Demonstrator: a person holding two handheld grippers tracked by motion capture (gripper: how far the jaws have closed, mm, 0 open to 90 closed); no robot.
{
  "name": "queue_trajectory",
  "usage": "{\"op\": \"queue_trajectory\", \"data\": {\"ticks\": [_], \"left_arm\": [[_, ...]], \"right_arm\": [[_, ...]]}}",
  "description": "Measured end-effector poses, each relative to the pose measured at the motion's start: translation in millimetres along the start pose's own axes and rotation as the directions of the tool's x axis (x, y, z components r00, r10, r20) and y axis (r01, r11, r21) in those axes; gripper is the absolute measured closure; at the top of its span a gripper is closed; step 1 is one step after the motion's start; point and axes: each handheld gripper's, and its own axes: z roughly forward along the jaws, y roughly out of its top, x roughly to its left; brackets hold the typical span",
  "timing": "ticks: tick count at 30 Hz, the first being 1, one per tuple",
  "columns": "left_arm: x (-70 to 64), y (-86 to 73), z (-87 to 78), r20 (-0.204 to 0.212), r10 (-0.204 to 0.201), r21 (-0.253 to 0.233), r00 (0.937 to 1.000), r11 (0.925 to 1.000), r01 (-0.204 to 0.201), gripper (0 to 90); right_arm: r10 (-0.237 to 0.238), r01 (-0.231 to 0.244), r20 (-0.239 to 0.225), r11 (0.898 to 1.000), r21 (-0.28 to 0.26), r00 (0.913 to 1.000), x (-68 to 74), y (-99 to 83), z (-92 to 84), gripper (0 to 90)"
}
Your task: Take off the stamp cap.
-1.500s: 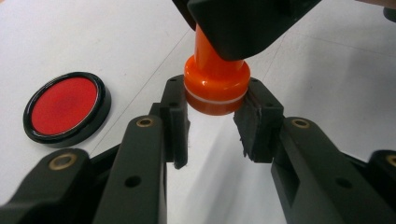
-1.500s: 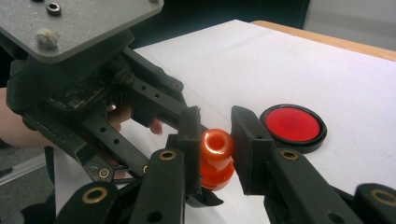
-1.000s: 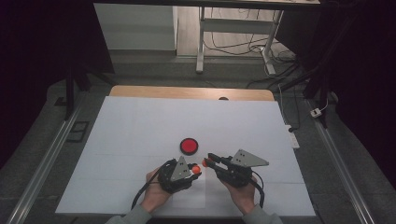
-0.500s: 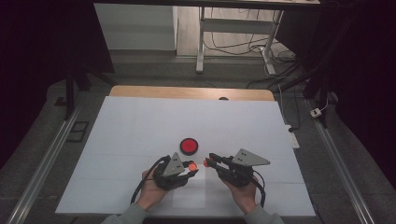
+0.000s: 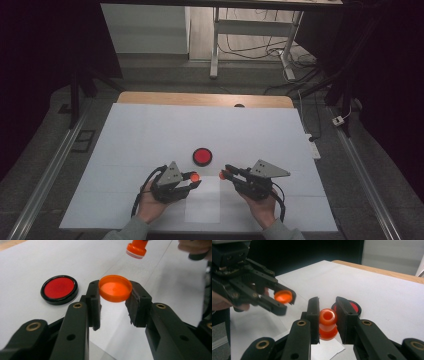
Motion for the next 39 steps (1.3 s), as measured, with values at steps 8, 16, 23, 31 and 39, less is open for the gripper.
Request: {"op": "queue_trajectory", "data": {"ticks": [8,16,23,31,39], "left_arm": [[10.1,-10.4,-19.3,-0.044,-0.026,-0.005,0.9987,0.9996,0.026,65.3],[21.3,-24.1,-40.6,-0.080,-0.066,-0.021,0.9946,0.9977,0.065,65.3],[29.8,-36.0,-53.9,-0.102,-0.097,-0.022,0.9900,0.9952,0.096,65.3],[36.4,-49.3,-67.9,-0.133,-0.128,-0.023,0.9829,0.9918,0.126,65.3],[40.0,-67.7,-87.0,-0.167,-0.163,-0.025,0.9723,0.9866,0.161,65.3]], "right_arm": [[-0.004,0.004,-0.003,1.000,0.003,1.0000,-1.0,-0.9,-1.2,73.4],[0.009,-0.009,-0.004,1.000,-0.003,1.0000,-4.6,-1.7,-3.9,73.4],[0.025,-0.025,-0.001,1.000,-0.015,0.9997,-11.8,-1.6,-6.2,73.4],[0.028,-0.028,0.005,0.999,-0.017,0.9996,-14.5,-2.2,-8.4,73.4],[0.040,-0.040,0.019,0.999,-0.012,0.9990,-18.5,-4.9,-8.1,73.4]]}}
